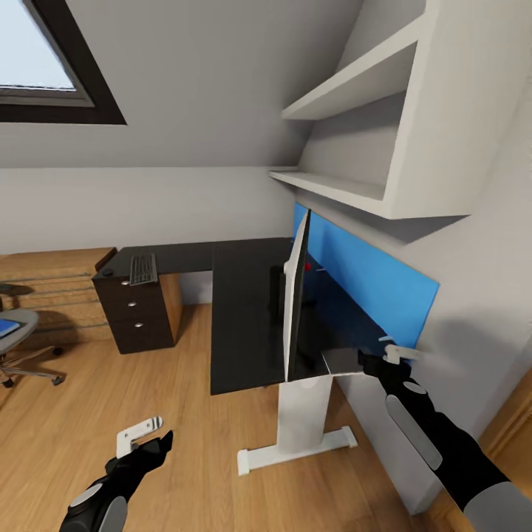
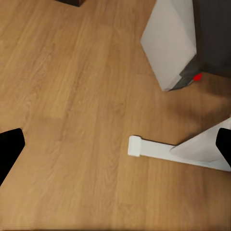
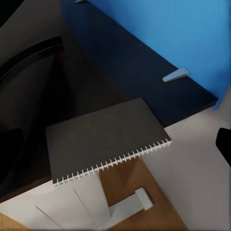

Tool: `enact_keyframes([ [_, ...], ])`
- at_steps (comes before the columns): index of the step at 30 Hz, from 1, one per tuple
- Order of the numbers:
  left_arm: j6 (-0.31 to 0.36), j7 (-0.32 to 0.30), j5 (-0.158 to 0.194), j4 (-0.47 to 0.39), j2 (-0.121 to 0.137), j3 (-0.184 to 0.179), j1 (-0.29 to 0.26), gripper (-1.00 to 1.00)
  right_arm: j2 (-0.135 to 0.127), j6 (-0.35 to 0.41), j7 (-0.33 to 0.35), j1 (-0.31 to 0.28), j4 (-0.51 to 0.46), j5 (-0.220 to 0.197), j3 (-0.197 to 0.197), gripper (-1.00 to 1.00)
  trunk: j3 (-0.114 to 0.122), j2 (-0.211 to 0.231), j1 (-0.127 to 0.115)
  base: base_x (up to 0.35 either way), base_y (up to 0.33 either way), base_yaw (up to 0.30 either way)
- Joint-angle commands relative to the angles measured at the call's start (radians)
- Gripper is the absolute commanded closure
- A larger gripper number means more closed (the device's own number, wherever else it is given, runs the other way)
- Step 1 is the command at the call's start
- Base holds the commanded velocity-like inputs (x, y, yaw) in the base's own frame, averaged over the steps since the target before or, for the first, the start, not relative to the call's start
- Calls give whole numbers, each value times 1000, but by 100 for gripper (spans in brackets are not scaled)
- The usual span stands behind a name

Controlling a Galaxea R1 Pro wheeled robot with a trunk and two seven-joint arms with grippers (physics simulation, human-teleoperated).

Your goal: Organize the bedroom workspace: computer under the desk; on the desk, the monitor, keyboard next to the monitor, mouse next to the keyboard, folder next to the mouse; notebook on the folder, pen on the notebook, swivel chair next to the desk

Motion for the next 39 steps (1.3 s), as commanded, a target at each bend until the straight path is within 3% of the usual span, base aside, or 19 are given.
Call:
enact_keyframes([
  [1,4,7,11,-1,-1,8,-1,-100,-2,3,-8,-1,-1,-6,4,-100,-1,-1,0,-38,0,-1],
  [11,3,7,13,0,-1,23,-1,-100,-3,3,-8,-1,1,-6,1,-100,-1,-1,0,-10,0,0],
  [13,3,8,13,8,-1,50,-1,-100,-3,3,-8,-1,2,-6,0,-100,-1,-1,0,-1,0,0],
  [14,2,8,15,39,-1,86,-1,-100,-4,3,-8,-1,2,-6,-1,-100,-1,-1,0,0,0,0],
  [18,-3,6,15,107,-1,135,-1,-100,-5,3,-7,-1,2,-7,-2,-100,-1,-1,0,0,0,0],
  [19,-6,5,13,149,-1,162,-1,-100,-6,3,-6,-1,2,-7,-4,-100,-1,-1,0,0,0,0],
  [23,-10,4,11,234,-1,196,-1,-100,-7,3,-2,-1,7,-10,-8,-100,-4,-8,4,0,0,0],
  [27,-11,3,11,261,0,205,-1,-100,-8,3,9,-1,21,-18,-36,-100,-17,-36,19,0,0,0],
  [36,-61,3,8,323,0,210,-1,-100,-8,4,78,-1,72,-151,-153,-100,-45,-99,54,0,0,0],
  [38,-82,2,8,331,0,210,-1,-100,-8,4,92,-1,90,-175,-188,-100,-51,-113,61,0,0,0],
  [39,-100,2,8,337,0,211,-1,-100,-8,4,105,-1,109,-194,-225,-100,-55,-120,65,0,0,0],
])
